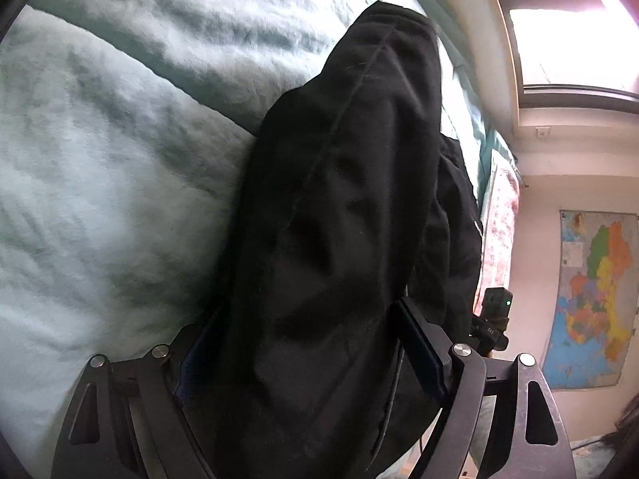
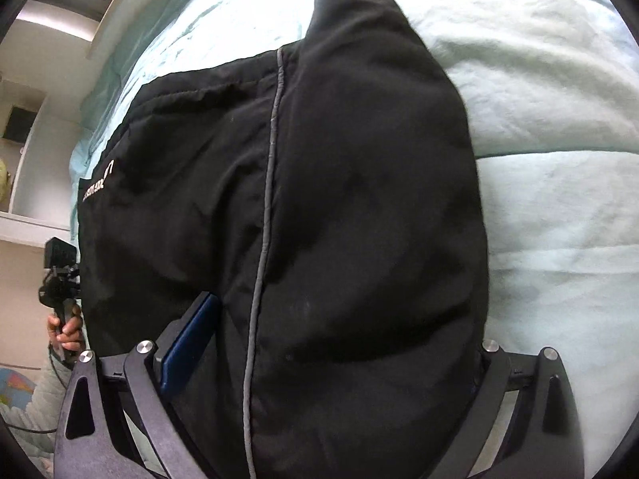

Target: Fold large clothes

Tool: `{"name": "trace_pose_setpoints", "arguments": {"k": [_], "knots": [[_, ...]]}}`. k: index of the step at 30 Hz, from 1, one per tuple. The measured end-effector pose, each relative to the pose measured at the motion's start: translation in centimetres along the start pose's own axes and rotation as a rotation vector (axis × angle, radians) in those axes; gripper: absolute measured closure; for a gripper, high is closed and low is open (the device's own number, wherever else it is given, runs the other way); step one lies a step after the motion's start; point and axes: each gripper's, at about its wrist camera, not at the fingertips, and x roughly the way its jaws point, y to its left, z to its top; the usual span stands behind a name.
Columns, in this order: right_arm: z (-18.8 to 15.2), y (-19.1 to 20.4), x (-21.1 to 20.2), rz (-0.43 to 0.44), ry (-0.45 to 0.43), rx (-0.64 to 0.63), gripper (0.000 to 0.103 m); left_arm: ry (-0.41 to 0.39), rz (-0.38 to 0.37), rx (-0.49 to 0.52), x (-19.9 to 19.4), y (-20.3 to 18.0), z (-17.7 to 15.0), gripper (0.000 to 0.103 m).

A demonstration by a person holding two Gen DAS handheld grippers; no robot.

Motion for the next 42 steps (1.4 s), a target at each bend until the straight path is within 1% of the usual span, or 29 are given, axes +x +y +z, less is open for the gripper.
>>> {"name": "trace_pose_setpoints", "arguments": {"k": [2,3,4,5,6,7,8,9,10,12,13,15,19,20,22,25,29,31,33,35,38,40,42], "knots": [[0.1,0.1,0.3,0.021,-0.010,0.006,0.006,-0.012,-0.002,0.006,0.4,-0.2,0.3,0.020],[0.1,0.3,0.5,0.030,-0.012,-0.002,0.013,-0.020,0.008,0.021,0.6,-0.6,0.2,0.023],[0.0,0.6,0.3,0.032,-0.014,-0.015,0.018,-0.029,0.013,0.042,0.5,-1.2,0.0,0.035],[-0.1,1.0,0.1,0.025,-0.023,-0.030,0.022,-0.037,0.011,0.050,0.4,-1.5,-0.2,0.044],[-0.3,1.3,-0.3,0.019,-0.034,-0.049,0.031,-0.056,0.011,0.065,-0.1,-2.0,-0.6,0.050],[-0.6,1.8,-0.9,0.007,-0.046,-0.074,0.040,-0.068,0.006,0.080,-0.4,-2.4,-1.0,0.058],[-0.8,2.2,-1.2,0.003,-0.054,-0.084,0.045,-0.081,0.001,0.095,-0.8,-2.9,-1.4,0.062],[-1.1,2.6,-1.7,0.001,-0.065,-0.096,0.052,-0.092,-0.009,0.106,-1.2,-3.5,-1.9,0.063],[-1.3,3.0,-2.4,0.001,-0.078,-0.107,0.057,-0.106,-0.028,0.114,-1.8,-4.0,-2.3,0.065],[-1.9,3.9,-3.8,0.013,-0.106,-0.126,0.060,-0.137,-0.093,0.120,-2.9,-5.3,-3.5,0.066],[-2.4,4.6,-4.6,0.039,-0.127,-0.135,0.062,-0.151,-0.127,0.121,-3.6,-5.9,-4.1,0.066],[-3.5,6.3,-6.4,0.093,-0.172,-0.150,0.063,-0.177,-0.170,0.150,-4.9,-7.9,-5.8,0.066],[-6.8,9.8,-9.6,0.187,-0.246,-0.180,0.064,-0.196,-0.197,0.232,-6.9,-12.0,-9.7,0.066],[-7.3,10.4,-10.2,0.199,-0.257,-0.184,0.064,-0.200,-0.199,0.246,-7.2,-12.8,-10.4,0.066],[-9.5,12.0,-12.0,0.201,-0.286,-0.211,0.064,-0.215,-0.206,0.294,-8.9,-14.6,-12.8,0.066],[-12.6,13.1,-14.8,0.210,-0.313,-0.232,0.064,-0.234,-0.220,0.336,-10.9,-16.1,-15.5,0.066],[-16.3,13.8,-17.4,0.210,-0.327,-0.230,0.064,-0.238,-0.262,0.338,-13.3,-15.5,-18.9,0.066],[-18.2,13.8,-18.1,0.203,-0.322,-0.220,0.064,-0.222,-0.268,0.336,-13.7,-15.3,-20.5,0.066],[-20.2,13.0,-19.2,0.198,-0.314,-0.214,0.064,-0.200,-0.264,0.334,-13.6,-14.9,-22.2,0.066],[-22.3,12.6,-19.2,0.175,-0.291,-0.208,0.064,-0.175,-0.245,0.319,-13.0,-14.1,-23.6,0.066],[-23.9,11.9,-17.9,0.143,-0.246,-0.181,0.064,-0.152,-0.218,0.280,-12.1,-12.4,-24.6,0.066],[-24.2,11.1,-16.6,0.112,-0.213,-0.156,0.064,-0.138,-0.172,0.248,-10.9,-10.4,-24.4,0.066],[-24.4,9.8,-15.4,0.086,-0.194,-0.133,0.065,-0.134,-0.120,0.181,-9.7,-7.5,-23.9,0.066]]}}
